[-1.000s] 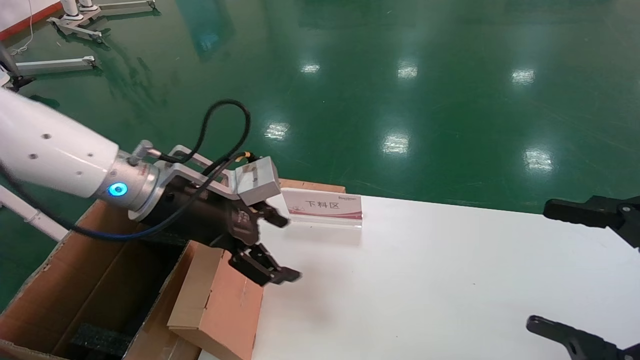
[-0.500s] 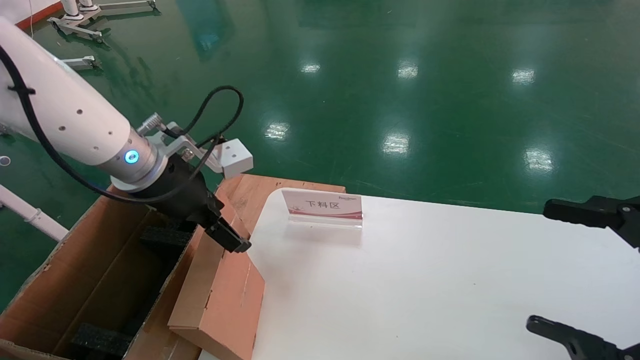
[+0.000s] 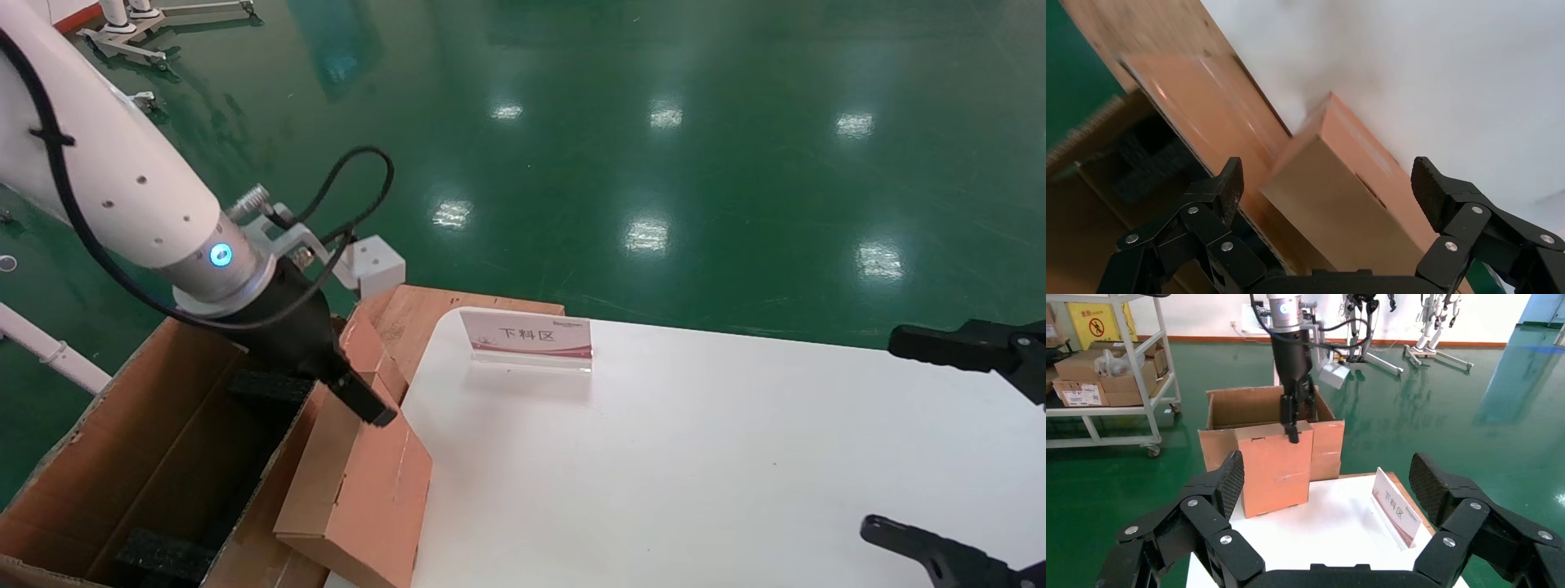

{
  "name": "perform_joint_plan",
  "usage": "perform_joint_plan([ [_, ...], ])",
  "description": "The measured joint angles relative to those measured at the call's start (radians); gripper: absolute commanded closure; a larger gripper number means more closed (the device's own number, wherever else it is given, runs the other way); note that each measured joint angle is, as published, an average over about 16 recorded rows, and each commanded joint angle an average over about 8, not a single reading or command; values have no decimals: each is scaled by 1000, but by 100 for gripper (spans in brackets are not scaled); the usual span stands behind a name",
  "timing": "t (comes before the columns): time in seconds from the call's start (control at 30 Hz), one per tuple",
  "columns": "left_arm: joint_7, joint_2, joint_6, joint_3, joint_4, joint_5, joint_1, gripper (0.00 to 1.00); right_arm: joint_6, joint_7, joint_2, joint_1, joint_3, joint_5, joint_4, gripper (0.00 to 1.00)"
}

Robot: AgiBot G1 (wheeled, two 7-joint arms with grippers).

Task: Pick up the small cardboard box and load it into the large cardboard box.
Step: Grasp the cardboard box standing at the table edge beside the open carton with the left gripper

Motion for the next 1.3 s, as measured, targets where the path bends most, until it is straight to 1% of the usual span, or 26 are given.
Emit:
perform_joint_plan([
  [0.23, -50, 16, -9, 80, 1, -25, -31, 0, 0, 0, 0, 0, 0, 0, 0, 0],
  [0.53, -99, 28, -18, 153, 1, -46, -50, 0, 0, -1, 0, 0, -1, 1, 0, 0],
  [0.8, -120, 29, -26, 199, 2, -65, -55, 0, 1, -1, 1, 0, -2, 1, 0, 0],
  [1.13, -127, 22, -33, 230, 4, -89, -59, 0, 1, -1, 1, 0, -2, 1, 0, 0],
  [1.17, -127, 22, -33, 231, 4, -91, -59, 7, 1, -1, 1, 0, -2, 1, 0, 7],
  [1.3, -127, 20, -34, 234, 4, -94, -59, 57, 1, -1, 1, 0, -2, 1, 0, 57],
])
